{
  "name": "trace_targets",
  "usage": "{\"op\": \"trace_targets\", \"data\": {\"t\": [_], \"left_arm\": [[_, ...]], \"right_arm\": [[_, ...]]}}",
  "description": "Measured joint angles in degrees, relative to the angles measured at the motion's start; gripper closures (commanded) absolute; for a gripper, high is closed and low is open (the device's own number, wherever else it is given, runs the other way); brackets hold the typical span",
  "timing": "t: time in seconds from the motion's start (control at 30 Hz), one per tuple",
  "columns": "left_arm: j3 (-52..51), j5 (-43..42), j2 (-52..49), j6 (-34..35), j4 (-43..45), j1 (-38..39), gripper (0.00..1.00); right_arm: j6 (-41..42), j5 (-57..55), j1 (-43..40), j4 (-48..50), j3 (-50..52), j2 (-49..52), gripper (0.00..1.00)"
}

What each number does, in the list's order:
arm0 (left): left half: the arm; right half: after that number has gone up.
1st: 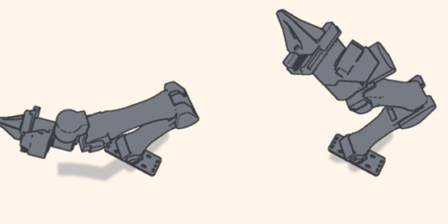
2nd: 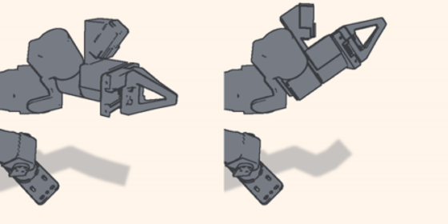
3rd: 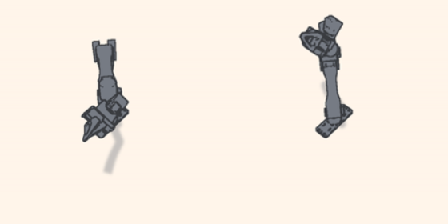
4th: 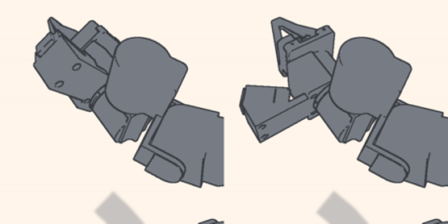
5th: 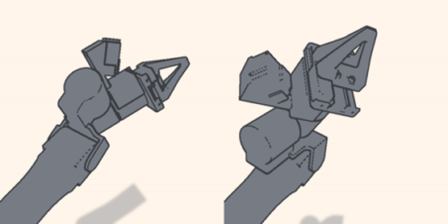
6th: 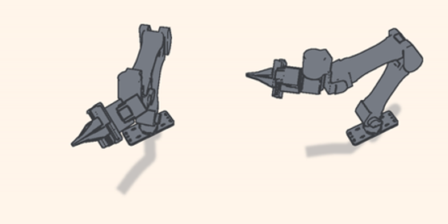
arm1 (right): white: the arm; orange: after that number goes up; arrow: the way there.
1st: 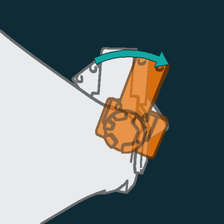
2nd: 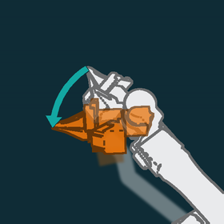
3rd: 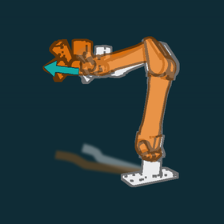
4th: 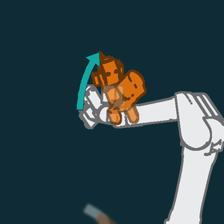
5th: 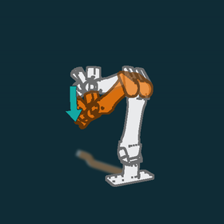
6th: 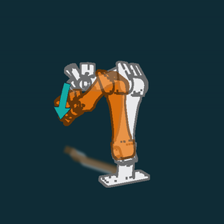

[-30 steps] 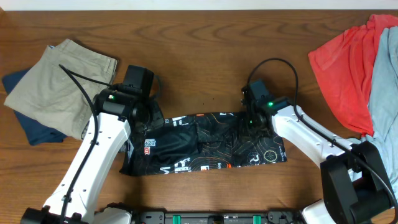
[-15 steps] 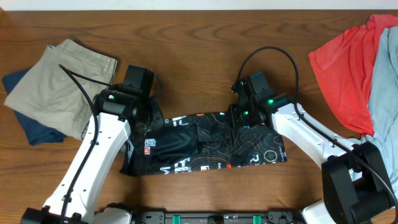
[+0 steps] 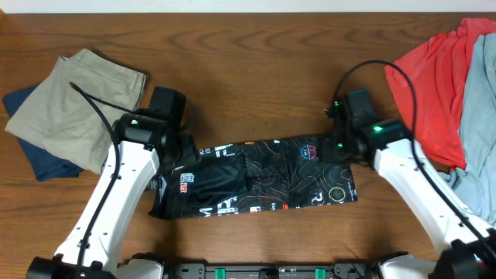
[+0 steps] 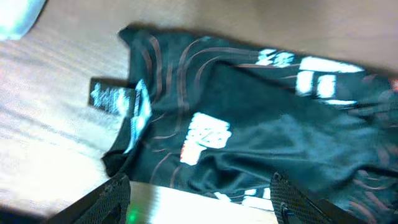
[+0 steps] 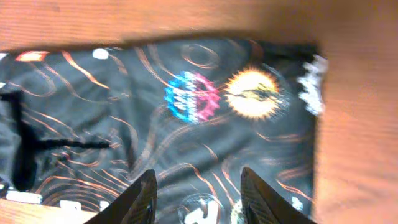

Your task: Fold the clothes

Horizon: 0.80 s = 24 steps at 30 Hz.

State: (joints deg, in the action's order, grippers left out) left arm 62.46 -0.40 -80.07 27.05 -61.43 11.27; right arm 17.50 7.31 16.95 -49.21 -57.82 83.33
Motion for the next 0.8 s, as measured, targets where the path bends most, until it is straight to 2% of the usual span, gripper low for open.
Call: {"op": "trace_targets", "data": {"t": [0.17, 0.43, 0.63, 0.8], "left_arm": [[-2.25, 0.44, -3.08, -2.19, -0.11, -3.76, 0.26], [-2.75, 0.50, -8.20, -3.98, 0.13, -10.34, 0.26], [-2.75, 0.63, -8.33, -4.66, 0.13, -11.93, 0.26], [-2.75, 0.63, -8.33, -4.83, 0.13, -11.91, 0.25]], "right_arm": [[0.02, -1.16, -1.79, -3.48, 0.00, 0.02, 0.56], [0.00, -0.66, -0.83, -3.65, 0.00, 0.07, 0.55], [0.13, -0.59, 4.50, -1.86, 0.00, 2.89, 0.55], [2.10, -0.50, 9.53, 1.60, 0.00, 8.63, 0.59]]}}
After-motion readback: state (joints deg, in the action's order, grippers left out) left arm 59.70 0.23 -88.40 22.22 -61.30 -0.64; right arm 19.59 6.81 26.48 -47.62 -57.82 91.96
